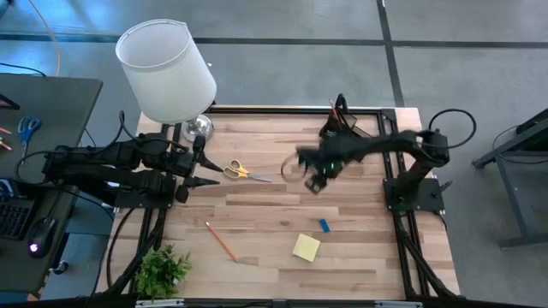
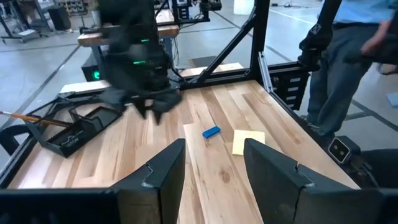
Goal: Pick and place office supplies into organizer
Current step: Put the blue eraser into the mesh desk organizer
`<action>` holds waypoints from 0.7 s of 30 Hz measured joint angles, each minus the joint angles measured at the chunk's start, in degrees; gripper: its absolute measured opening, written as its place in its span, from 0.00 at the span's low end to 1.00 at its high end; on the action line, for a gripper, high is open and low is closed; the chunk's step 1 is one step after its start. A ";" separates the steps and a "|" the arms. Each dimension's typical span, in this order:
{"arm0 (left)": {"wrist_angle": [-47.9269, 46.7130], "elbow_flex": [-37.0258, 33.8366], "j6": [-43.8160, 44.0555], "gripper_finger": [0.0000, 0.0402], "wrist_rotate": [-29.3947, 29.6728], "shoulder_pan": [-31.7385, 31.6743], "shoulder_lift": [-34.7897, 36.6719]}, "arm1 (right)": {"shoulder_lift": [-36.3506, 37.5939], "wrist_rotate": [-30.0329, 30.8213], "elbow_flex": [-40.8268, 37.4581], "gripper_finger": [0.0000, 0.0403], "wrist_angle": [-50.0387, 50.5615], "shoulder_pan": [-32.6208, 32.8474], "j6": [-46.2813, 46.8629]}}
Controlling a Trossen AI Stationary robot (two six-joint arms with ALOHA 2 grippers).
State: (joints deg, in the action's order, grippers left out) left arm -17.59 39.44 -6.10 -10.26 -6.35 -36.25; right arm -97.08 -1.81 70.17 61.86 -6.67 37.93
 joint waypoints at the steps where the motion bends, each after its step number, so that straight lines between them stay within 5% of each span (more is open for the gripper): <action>1: -0.06 0.00 0.17 0.38 0.00 0.00 0.00 | 0.00 0.34 -0.64 0.50 -1.41 2.69 2.95; 6: 0.39 0.00 1.29 0.38 -1.11 0.00 0.00 | 0.00 5.61 -5.71 0.50 -13.40 12.77 19.83; 11: 1.09 0.00 2.09 0.38 -3.12 0.00 0.09 | -0.02 3.54 -9.55 0.50 -17.36 18.53 33.75; 21: 1.98 0.00 1.35 0.38 -3.27 0.00 0.07 | -1.52 8.48 -7.56 0.49 -18.21 27.40 45.66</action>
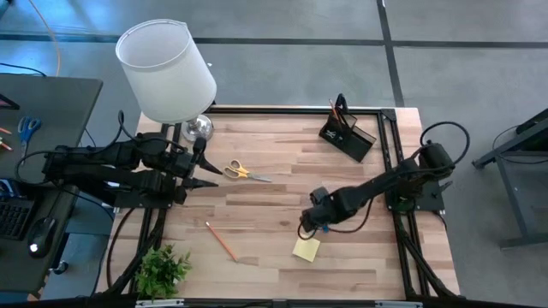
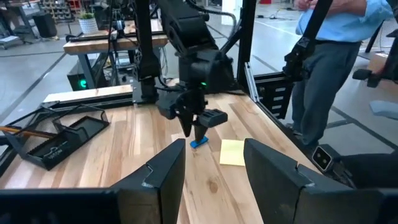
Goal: Pick and place office supplies into organizer
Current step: Put the blue eraser into the mesh desk organizer
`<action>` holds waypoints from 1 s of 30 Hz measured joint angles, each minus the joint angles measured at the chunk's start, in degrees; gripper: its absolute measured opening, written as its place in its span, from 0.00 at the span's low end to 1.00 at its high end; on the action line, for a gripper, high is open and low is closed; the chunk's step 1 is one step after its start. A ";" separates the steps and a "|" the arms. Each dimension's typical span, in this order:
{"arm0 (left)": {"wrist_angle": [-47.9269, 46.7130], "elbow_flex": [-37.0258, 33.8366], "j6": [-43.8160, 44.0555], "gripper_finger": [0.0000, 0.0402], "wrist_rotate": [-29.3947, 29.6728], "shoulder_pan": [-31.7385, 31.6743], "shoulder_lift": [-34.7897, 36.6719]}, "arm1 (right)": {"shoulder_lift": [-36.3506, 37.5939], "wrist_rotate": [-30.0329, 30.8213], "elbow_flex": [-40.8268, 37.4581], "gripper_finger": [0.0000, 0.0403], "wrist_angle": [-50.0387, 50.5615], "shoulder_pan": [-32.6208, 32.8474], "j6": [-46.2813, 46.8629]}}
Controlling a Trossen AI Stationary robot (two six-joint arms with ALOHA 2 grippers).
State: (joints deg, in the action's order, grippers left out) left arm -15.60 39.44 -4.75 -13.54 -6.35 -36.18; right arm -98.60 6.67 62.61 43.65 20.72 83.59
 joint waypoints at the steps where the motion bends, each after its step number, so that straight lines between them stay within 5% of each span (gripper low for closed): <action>1: 0.05 0.00 0.00 0.38 0.00 0.00 0.02 | -0.85 0.08 0.28 0.49 0.37 0.53 0.11; 11: 0.12 0.00 0.50 0.38 -0.22 0.00 0.32 | -9.11 -1.34 5.20 0.49 3.28 3.35 0.12; 21: 0.12 0.00 0.54 0.38 -0.42 0.00 0.35 | -9.52 2.00 10.82 0.49 13.53 3.90 -0.02; 30: 0.01 0.00 0.87 0.38 -1.53 0.00 0.50 | -11.40 0.16 8.57 0.49 10.16 4.07 0.22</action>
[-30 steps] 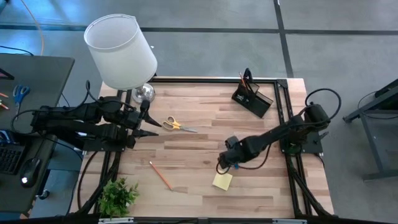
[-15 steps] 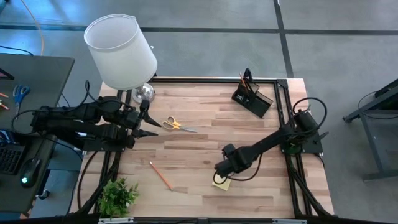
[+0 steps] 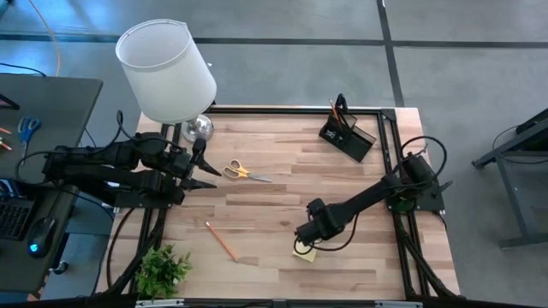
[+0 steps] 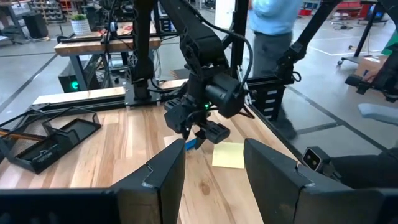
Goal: Pick and place office supplies into organizer
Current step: Put the blue eraser into the mesh desk organizer
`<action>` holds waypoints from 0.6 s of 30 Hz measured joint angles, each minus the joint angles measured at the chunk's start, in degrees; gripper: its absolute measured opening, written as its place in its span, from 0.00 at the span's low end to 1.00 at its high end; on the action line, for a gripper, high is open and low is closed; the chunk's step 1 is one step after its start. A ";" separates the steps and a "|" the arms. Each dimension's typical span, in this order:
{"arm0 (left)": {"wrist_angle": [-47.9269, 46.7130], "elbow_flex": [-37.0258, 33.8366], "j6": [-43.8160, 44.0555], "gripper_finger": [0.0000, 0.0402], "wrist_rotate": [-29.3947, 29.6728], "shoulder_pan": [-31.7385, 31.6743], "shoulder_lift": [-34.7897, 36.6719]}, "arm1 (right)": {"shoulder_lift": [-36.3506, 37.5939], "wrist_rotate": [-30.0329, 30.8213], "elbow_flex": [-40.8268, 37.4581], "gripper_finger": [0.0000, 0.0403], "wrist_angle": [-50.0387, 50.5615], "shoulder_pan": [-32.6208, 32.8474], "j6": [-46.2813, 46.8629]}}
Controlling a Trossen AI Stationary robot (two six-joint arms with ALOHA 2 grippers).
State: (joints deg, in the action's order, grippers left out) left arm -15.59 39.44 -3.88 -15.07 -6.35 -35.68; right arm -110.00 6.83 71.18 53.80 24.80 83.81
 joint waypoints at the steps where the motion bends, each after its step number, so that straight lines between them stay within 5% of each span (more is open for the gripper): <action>1: 0.00 0.00 0.00 0.38 0.00 0.00 0.00 | -0.33 -0.35 0.00 0.49 0.35 0.00 -0.06; 10: 0.00 0.00 -0.04 0.38 0.02 0.00 0.00 | -0.48 -1.33 -0.02 0.49 0.26 0.00 -0.07; 18: 0.00 0.00 -0.07 0.38 0.02 0.00 0.00 | -0.67 -2.37 -0.02 0.35 -1.18 0.00 -0.24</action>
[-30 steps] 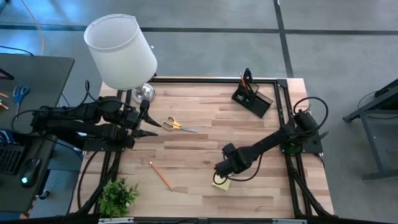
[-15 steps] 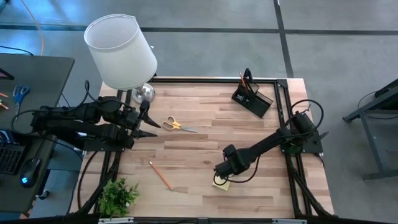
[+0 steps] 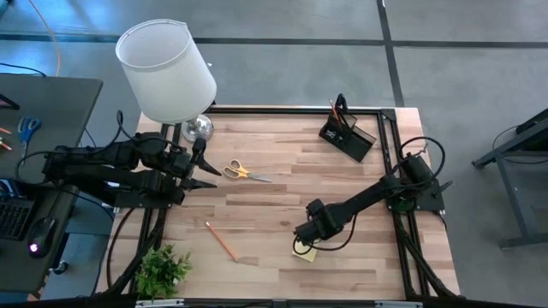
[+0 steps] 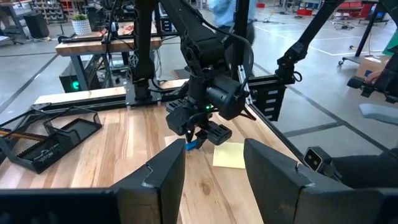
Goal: Pick and place office supplies into organizer
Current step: Put the blue eraser into the mesh desk organizer
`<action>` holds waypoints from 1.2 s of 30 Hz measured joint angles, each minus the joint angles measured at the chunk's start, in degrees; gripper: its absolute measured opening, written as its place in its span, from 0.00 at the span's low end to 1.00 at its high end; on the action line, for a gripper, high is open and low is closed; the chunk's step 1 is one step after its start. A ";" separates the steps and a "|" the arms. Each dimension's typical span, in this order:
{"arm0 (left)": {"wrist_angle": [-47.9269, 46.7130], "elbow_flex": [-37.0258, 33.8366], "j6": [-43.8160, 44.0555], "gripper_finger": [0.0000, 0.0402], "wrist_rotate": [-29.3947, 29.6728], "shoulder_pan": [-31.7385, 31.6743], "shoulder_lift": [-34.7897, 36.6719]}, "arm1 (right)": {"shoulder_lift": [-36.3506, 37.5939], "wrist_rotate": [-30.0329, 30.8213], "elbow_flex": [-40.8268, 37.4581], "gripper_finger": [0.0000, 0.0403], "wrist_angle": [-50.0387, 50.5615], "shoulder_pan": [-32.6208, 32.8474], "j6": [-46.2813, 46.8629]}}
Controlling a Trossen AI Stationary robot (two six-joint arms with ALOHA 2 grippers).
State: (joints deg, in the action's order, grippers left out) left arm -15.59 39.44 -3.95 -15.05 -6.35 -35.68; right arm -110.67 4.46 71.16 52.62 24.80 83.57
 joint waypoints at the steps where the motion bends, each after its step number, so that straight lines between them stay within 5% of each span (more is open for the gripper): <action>1: 0.00 0.00 0.00 0.38 0.00 0.00 0.00 | -0.17 -0.13 0.00 0.34 -0.02 0.00 0.00; 23: 0.63 0.00 -0.07 0.38 0.02 0.00 0.00 | 0.86 2.09 1.17 0.23 0.21 -2.02 -3.19; 36: 0.92 0.00 -0.07 0.38 0.03 0.00 -0.02 | 3.27 10.72 9.79 0.23 7.09 -23.08 -30.47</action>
State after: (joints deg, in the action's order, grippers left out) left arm -14.67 39.44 -4.01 -15.02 -6.35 -35.70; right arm -107.39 15.18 80.95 59.72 1.72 53.10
